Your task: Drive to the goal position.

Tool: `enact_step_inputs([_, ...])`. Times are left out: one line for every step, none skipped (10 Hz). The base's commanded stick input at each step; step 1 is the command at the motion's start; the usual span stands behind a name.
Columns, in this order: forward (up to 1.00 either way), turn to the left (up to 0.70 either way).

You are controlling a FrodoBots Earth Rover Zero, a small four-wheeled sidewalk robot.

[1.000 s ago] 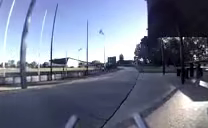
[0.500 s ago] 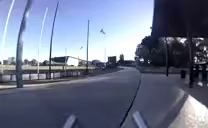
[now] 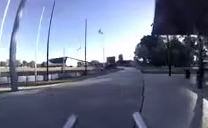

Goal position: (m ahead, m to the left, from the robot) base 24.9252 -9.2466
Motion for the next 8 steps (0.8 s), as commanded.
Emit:
enact_step_inputs([1.00, 0.00])
enact_step_inputs([1.00, 0.00])
enact_step_inputs([1.00, 0.00])
enact_step_inputs([1.00, 0.00])
enact_step_inputs([1.00, 0.00])
enact_step_inputs([1.00, 0.00])
enact_step_inputs([1.00, 0.00])
enact_step_inputs([1.00, 0.00])
